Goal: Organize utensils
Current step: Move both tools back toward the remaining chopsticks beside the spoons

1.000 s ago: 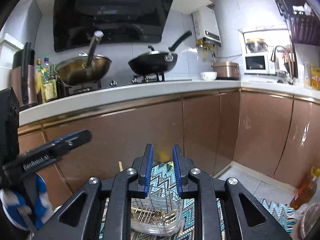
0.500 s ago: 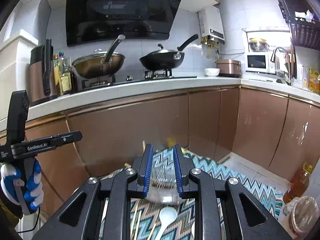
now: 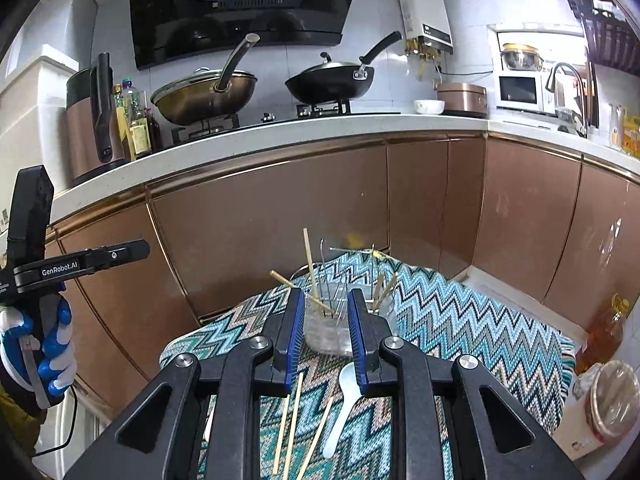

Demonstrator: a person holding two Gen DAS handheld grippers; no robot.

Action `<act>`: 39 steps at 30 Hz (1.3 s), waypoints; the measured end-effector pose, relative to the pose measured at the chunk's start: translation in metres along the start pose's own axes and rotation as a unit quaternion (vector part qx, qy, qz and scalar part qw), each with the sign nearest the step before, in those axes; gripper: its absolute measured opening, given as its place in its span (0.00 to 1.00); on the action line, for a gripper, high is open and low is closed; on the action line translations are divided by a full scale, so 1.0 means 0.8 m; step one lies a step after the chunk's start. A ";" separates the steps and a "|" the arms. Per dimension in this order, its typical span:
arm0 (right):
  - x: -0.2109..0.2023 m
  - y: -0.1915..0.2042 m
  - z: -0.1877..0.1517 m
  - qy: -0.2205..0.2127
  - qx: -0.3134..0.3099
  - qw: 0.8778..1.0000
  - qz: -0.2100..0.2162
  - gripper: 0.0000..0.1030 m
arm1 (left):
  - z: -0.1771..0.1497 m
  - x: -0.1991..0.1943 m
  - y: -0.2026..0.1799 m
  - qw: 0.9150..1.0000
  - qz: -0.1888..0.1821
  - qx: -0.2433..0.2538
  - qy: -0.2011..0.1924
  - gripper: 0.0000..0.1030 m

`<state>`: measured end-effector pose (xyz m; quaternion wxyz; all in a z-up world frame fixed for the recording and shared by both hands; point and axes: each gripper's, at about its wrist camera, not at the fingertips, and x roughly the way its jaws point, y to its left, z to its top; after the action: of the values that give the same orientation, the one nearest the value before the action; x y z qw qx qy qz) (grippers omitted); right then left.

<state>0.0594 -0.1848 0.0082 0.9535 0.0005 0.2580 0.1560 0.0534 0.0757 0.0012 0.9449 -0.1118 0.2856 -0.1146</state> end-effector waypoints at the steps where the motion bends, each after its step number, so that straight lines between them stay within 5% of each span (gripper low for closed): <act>1: -0.001 0.000 -0.001 0.001 0.000 1.000 0.000 0.21 | -0.003 -0.001 -0.001 1.000 -0.001 0.002 0.004 0.42; 12: -0.016 -0.007 -0.011 0.014 0.012 1.000 -0.001 0.21 | -0.019 0.000 -0.014 0.999 -0.022 0.005 0.030 0.42; 21: 0.019 -0.009 -0.032 0.077 0.024 0.997 0.015 0.22 | -0.045 0.049 -0.018 0.992 -0.056 -0.017 0.109 0.42; 30: 0.087 -0.005 -0.068 0.173 0.037 0.983 0.050 0.21 | -0.085 0.127 -0.022 0.975 -0.053 -0.037 0.214 0.41; 39: 0.155 -0.024 -0.107 0.253 0.066 0.962 0.079 0.21 | -0.119 0.220 -0.012 0.946 -0.032 -0.086 0.312 0.31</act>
<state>0.1242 -0.1727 -0.1284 0.8399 0.0441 0.4992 0.2084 0.1412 0.0032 -0.1638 0.7914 -0.1601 0.5708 -0.1489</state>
